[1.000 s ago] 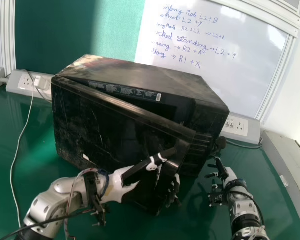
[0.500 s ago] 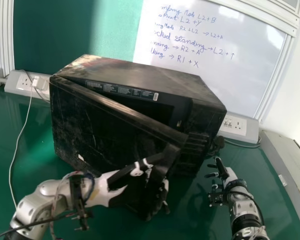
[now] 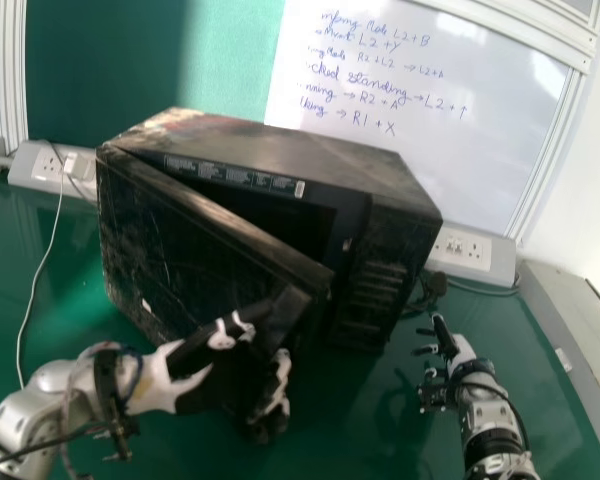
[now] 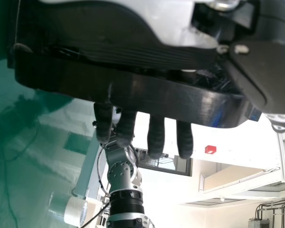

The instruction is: Open the door of oven

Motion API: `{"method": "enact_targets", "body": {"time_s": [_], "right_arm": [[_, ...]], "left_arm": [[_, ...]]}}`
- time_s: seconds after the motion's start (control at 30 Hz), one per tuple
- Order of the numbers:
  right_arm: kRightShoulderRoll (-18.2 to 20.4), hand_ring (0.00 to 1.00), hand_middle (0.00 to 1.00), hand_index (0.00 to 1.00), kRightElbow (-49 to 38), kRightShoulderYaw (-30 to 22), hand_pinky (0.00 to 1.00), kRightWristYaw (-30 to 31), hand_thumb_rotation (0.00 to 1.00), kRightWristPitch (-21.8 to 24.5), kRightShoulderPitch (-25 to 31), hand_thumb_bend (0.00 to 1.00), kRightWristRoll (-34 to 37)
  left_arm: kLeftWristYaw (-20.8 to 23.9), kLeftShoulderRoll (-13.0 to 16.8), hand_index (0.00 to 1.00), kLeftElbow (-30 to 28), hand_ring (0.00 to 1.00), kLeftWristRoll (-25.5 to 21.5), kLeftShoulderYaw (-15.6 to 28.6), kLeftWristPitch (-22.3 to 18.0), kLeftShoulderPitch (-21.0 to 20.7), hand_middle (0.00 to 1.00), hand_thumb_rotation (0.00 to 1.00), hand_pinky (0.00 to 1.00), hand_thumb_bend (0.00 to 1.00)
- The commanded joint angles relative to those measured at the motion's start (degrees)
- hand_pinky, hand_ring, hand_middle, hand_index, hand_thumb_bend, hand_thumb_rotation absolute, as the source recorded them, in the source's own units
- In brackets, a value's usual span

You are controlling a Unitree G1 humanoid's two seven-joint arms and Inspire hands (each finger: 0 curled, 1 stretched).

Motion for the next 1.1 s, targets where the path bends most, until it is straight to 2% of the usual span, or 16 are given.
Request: {"method": "enact_targets", "body": {"time_s": [0.0, 0.13, 0.23, 0.37, 0.53, 0.6, 0.67, 0.7, 0.77, 0.8, 0.87, 0.93, 1.0, 1.07], "right_arm": [[-0.4, 0.12, 0.27, 0.73, -0.2, -0.5, 0.05, 0.0, 0.96, 0.4, 0.1, 0.62, 0.5], [-0.6, 0.12, 0.28, 0.76, -0.3, -0.4, 0.05, 0.7, 0.97, 0.2, 0.2, 0.62, 0.7], [-0.6, 0.12, 0.28, 0.75, -0.2, -0.2, 0.05, 0.5, 0.97, 0.2, 0.2, 0.61, 0.4], [-0.7, 0.12, 0.27, 0.75, -0.2, -0.3, 0.05, 1.2, 0.96, 0.1, 0.2, 0.61, 0.6], [-0.8, 0.12, 0.27, 0.76, -0.1, 0.1, 0.05, 0.9, 0.97, 0.1, 0.0, 0.63, 0.1], [-1.0, 0.12, 0.27, 0.75, -0.1, 0.1, 0.05, 1.2, 0.98, -0.5, 0.2, 0.61, 0.0], [-0.9, 0.12, 0.26, 0.75, 0.0, -0.6, 0.05, 1.0, 0.95, -0.6, 0.2, 0.62, 0.8], [-0.9, 0.12, 0.26, 0.73, -0.1, -0.8, 0.05, 1.1, 0.93, -0.6, 0.2, 0.61, 1.0], [-1.0, 0.13, 0.26, 0.72, -0.1, -0.2, 0.06, 1.1, 0.95, -0.7, 0.1, 0.59, 0.3], [-1.0, 0.13, 0.26, 0.71, -0.1, -0.1, 0.06, 1.0, 0.96, -0.4, -0.1, 0.6, 0.2], [-0.9, 0.13, 0.25, 0.71, -0.1, -0.5, 0.06, 0.4, 0.94, 0.2, -0.3, 0.63, 0.6], [-1.0, 0.12, 0.25, 0.67, -0.1, -0.4, 0.05, 0.7, 0.93, -0.2, -0.2, 0.64, 0.5], [-1.0, 0.12, 0.26, 0.7, -0.1, -0.5, 0.05, 0.6, 0.93, -0.4, -0.1, 0.64, 0.6], [-0.9, 0.13, 0.27, 0.72, 0.0, -0.5, 0.06, 0.2, 0.93, -0.5, 0.0, 0.63, 0.5]], "left_arm": [[2.5, -0.3, 0.1, -5.4, 0.03, -7.0, 6.8, -2.8, -2.7, 0.08, 0.54, 0.0, 0.39], [4.3, 0.0, 0.09, -7.9, 0.02, -9.5, 8.2, -0.4, -1.4, 0.07, 0.49, 0.0, 0.38], [4.8, 1.3, 0.08, -9.6, 0.01, -9.3, 8.5, -0.1, -0.4, 0.06, 0.53, 0.0, 0.33], [4.8, 1.9, 0.08, -9.5, 0.01, -13.3, 10.8, 2.2, 0.5, 0.06, 0.53, 0.0, 0.32], [5.0, 3.4, 0.11, -9.8, 0.02, -18.5, 14.3, 5.1, 2.4, 0.08, 0.47, 0.0, 0.32], [3.9, 4.3, 0.1, -9.5, 0.02, -19.3, 14.9, 5.4, 3.0, 0.07, 0.53, 0.0, 0.33], [4.6, 4.6, 0.09, -10.2, 0.01, -19.2, 15.3, 5.3, 4.1, 0.07, 0.58, 0.0, 0.33], [5.3, 4.4, 0.09, -10.6, 0.02, -19.5, 15.7, 5.3, 4.7, 0.07, 0.58, 0.0, 0.34], [5.9, 4.0, 0.1, -11.0, 0.02, -20.9, 16.5, 5.7, 5.5, 0.07, 0.58, 0.0, 0.32], [6.0, 3.7, 0.1, -10.9, 0.02, -22.1, 17.0, 6.1, 5.8, 0.07, 0.57, 0.0, 0.3], [6.0, 3.4, 0.1, -11.1, 0.02, -22.8, 17.6, 6.1, 6.3, 0.07, 0.48, 0.0, 0.3], [6.5, 3.5, 0.1, -12.1, 0.02, -22.7, 18.0, 6.1, 7.1, 0.07, 0.47, 0.0, 0.3], [6.5, 4.0, 0.09, -13.2, 0.01, -22.9, 18.4, 6.2, 7.7, 0.07, 0.49, 0.0, 0.29], [7.3, 4.4, 0.1, -13.6, 0.01, -25.6, 19.4, 8.5, 8.3, 0.07, 0.47, 0.0, 0.29]]}}
